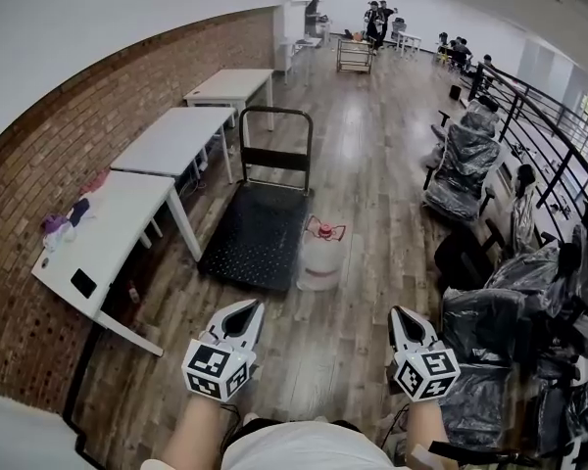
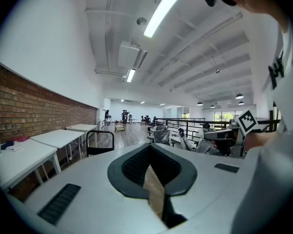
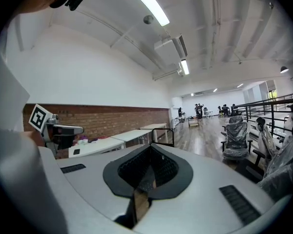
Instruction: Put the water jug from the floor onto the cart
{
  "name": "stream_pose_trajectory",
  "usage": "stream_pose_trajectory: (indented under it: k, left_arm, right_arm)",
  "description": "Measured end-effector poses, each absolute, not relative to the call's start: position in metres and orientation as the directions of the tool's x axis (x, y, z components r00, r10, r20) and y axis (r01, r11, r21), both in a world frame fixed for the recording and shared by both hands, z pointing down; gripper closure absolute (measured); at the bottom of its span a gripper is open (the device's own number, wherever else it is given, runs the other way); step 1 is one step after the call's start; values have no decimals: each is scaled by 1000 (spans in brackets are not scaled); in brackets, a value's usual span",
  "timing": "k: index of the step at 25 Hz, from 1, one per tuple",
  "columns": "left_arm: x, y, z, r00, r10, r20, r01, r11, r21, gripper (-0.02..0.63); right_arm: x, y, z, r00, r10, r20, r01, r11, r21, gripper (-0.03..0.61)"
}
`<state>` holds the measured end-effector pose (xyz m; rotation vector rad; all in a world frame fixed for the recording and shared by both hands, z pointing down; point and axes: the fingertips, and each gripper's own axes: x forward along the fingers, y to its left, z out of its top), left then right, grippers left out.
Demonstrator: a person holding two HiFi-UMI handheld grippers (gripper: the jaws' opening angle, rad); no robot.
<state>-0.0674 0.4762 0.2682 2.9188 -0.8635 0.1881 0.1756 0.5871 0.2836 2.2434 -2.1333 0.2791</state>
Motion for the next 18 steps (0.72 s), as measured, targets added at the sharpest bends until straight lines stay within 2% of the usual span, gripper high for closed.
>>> stream_pose_trajectory:
  k: [7, 18]
  left_arm:
    - [-56, 484, 270, 801, -574, 168, -586, -809, 32, 614]
    - [-28, 467, 298, 812, -542, 216, -568, -820, 77, 614]
  right_arm:
    - [204, 594, 310, 13, -983, 183, -987, -43, -157, 575]
    - [222, 577, 333, 12, -969, 246, -985, -54, -166, 575]
